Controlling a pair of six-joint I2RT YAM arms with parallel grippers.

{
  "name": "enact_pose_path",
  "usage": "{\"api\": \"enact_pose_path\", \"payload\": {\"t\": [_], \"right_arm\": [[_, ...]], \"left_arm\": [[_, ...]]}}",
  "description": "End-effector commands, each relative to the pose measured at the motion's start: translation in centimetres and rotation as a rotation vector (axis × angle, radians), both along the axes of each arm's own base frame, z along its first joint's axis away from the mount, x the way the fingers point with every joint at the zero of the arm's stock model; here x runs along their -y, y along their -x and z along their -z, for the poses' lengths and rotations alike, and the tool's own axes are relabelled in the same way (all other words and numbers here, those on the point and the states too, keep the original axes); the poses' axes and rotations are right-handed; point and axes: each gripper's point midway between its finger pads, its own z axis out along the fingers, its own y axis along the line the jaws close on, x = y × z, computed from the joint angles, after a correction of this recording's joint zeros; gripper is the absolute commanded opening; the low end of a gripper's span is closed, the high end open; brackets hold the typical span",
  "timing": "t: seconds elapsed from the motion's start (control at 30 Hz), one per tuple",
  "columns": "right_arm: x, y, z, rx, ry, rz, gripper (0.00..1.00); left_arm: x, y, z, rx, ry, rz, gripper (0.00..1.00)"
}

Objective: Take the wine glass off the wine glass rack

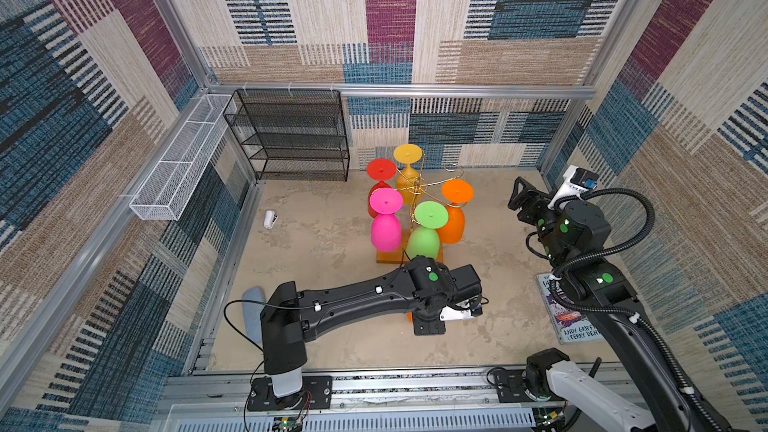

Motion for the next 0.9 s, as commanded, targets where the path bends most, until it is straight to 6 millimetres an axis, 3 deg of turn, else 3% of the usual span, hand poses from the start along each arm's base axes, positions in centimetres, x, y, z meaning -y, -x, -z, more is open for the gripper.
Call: {"api": "enact_pose_path", "payload": {"t": [0.0,0.47,0.63,0.87], "right_arm": [[-0.4,-0.1,-0.4,0.021,-0.026,-0.030,0.93],[-0.8,-0.7,-0.1,0.012,-0.035,-0.061,0.93],[-1.1,-0.9,0.1,0.011,-0.041,-0.074,0.93],[-1.3,-1.0,0.9,-0.002,-0.043,-0.083,0.93]], "left_arm": [[0.0,0.8,0.3,-0.066,-0.003,0.033,0.00],[-0.4,0.5,1.2,-0.112,-0.050,0.012,0.00],[-0.5,0.0,0.6,-0.101,-0.043,-0.009,0.20],[-0.8,-0.8,-0.2,-0.057,-0.043,-0.024,0.32]]}}
